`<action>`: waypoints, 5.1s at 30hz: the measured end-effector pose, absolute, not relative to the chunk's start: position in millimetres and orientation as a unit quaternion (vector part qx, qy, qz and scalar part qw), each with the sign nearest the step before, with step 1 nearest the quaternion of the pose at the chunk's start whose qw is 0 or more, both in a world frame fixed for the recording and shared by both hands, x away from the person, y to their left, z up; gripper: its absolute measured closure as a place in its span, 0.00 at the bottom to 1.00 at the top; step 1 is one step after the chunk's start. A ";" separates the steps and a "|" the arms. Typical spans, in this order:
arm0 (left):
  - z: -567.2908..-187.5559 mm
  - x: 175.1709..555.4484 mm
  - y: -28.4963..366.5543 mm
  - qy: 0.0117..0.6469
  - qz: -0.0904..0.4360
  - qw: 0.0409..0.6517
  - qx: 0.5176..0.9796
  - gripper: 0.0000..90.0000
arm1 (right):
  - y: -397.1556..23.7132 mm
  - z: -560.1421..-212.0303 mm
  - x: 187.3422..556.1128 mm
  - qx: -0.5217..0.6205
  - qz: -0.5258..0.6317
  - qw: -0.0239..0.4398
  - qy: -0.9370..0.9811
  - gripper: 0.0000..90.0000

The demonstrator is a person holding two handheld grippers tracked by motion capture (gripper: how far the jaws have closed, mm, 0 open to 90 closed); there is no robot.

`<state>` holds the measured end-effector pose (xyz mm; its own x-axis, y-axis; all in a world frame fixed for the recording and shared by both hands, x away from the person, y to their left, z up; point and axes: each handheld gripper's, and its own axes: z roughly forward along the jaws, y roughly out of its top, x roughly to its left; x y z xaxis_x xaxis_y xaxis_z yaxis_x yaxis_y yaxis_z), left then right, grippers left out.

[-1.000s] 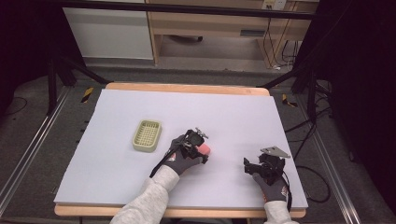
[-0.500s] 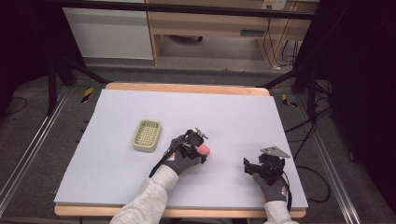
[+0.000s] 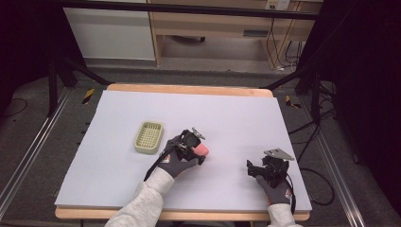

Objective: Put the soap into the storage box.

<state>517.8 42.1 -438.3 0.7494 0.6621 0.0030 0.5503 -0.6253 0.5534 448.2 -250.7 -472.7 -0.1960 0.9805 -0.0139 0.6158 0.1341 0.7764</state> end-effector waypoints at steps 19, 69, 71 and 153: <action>-414.8 503.3 84.1 0.348 0.114 0.295 0.882 0.41 | -250.7 -472.7 448.1 0.571 0.328 0.280 0.699 0.08; -382.7 505.9 162.9 0.416 0.152 0.331 0.833 0.41 | -249.7 -472.6 448.0 0.569 0.326 0.283 0.700 0.08; -382.6 508.2 164.5 0.420 0.154 0.330 0.832 0.41 | -249.9 -472.6 448.1 0.568 0.326 0.283 0.700 0.08; -431.6 567.5 191.9 0.518 0.182 0.274 0.790 0.41 | -249.8 -473.1 448.8 0.566 0.326 0.283 0.702 0.07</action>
